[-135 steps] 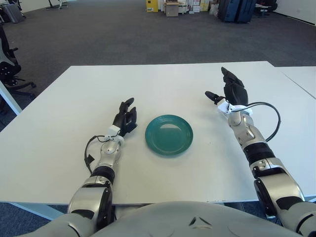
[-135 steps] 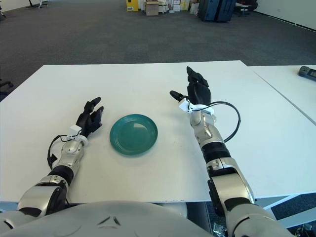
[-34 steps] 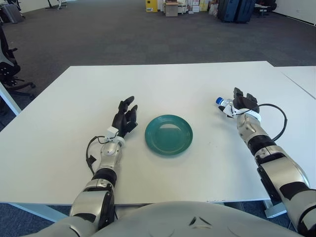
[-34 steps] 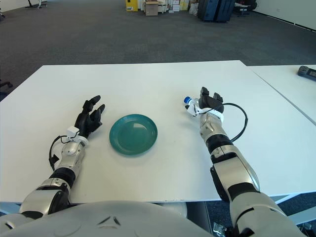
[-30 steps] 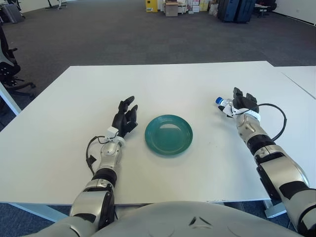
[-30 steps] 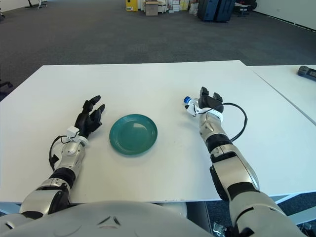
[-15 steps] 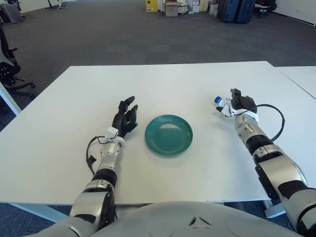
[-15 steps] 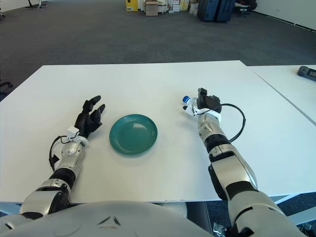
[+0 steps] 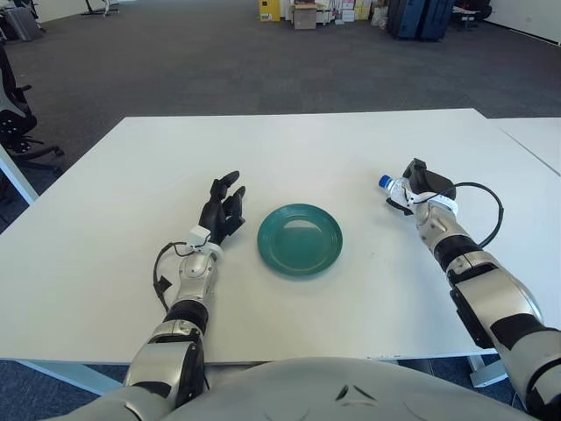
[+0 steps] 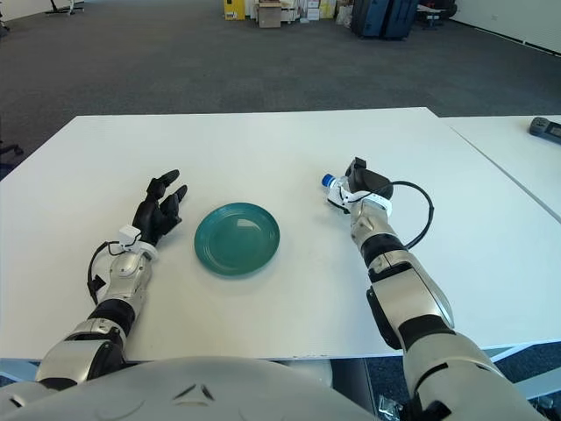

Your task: Put the bottle into the plate.

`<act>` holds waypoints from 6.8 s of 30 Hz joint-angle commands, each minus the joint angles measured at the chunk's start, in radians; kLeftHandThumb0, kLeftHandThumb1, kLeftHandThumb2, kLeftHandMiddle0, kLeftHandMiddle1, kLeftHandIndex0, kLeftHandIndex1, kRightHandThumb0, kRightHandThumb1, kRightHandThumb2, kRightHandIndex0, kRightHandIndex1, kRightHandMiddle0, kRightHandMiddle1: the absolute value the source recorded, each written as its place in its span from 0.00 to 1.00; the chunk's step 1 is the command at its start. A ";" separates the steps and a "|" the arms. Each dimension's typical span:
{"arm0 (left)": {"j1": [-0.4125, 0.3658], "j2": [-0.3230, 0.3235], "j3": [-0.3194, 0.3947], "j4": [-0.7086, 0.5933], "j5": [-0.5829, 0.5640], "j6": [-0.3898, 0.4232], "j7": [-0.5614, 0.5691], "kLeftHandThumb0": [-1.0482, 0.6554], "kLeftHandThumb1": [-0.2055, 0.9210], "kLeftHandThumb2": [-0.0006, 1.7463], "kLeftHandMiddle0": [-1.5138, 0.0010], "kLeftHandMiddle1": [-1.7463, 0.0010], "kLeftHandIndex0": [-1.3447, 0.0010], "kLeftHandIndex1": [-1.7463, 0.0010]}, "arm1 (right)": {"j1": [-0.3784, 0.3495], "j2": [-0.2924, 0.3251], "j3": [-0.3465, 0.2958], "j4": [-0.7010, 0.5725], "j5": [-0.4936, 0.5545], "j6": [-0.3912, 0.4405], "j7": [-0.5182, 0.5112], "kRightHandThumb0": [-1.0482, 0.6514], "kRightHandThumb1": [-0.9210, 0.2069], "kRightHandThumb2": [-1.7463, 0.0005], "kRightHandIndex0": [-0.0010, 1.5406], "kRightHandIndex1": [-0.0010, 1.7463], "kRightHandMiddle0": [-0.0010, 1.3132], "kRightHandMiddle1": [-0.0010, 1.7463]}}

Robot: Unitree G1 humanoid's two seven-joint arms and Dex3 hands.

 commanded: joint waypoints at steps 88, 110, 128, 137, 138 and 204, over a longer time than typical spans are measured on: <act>0.006 -0.012 0.015 -0.029 0.003 0.016 0.020 0.14 1.00 0.53 0.62 0.99 0.95 0.52 | 0.362 0.217 -0.088 -0.966 0.133 -0.171 0.059 0.62 0.75 0.09 0.51 0.99 0.44 1.00; 0.008 -0.025 0.014 -0.027 0.001 0.020 0.019 0.15 1.00 0.52 0.63 0.99 0.97 0.52 | 0.396 0.268 0.070 -0.946 0.045 -0.179 0.148 0.62 0.78 0.08 0.54 0.95 0.45 1.00; 0.012 -0.026 0.014 -0.027 0.002 0.004 0.020 0.14 1.00 0.52 0.64 1.00 0.97 0.52 | 0.405 0.267 0.090 -0.949 0.043 -0.161 0.215 0.62 0.79 0.08 0.55 0.95 0.46 1.00; 0.014 -0.027 0.015 -0.029 0.003 0.007 0.023 0.14 1.00 0.53 0.64 1.00 0.97 0.52 | 0.407 0.253 0.090 -0.948 0.061 -0.178 0.253 0.62 0.78 0.09 0.55 0.94 0.46 1.00; 0.014 -0.027 0.015 -0.029 0.004 0.007 0.024 0.14 1.00 0.53 0.64 1.00 0.97 0.52 | 0.406 0.250 0.090 -0.947 0.065 -0.184 0.261 0.62 0.77 0.10 0.54 0.93 0.46 1.00; 0.010 -0.017 0.025 -0.020 -0.020 0.007 0.004 0.15 1.00 0.52 0.59 0.98 0.95 0.50 | 0.248 0.275 -0.326 -0.393 0.470 -0.744 0.132 0.17 0.00 0.59 0.12 0.02 0.00 0.29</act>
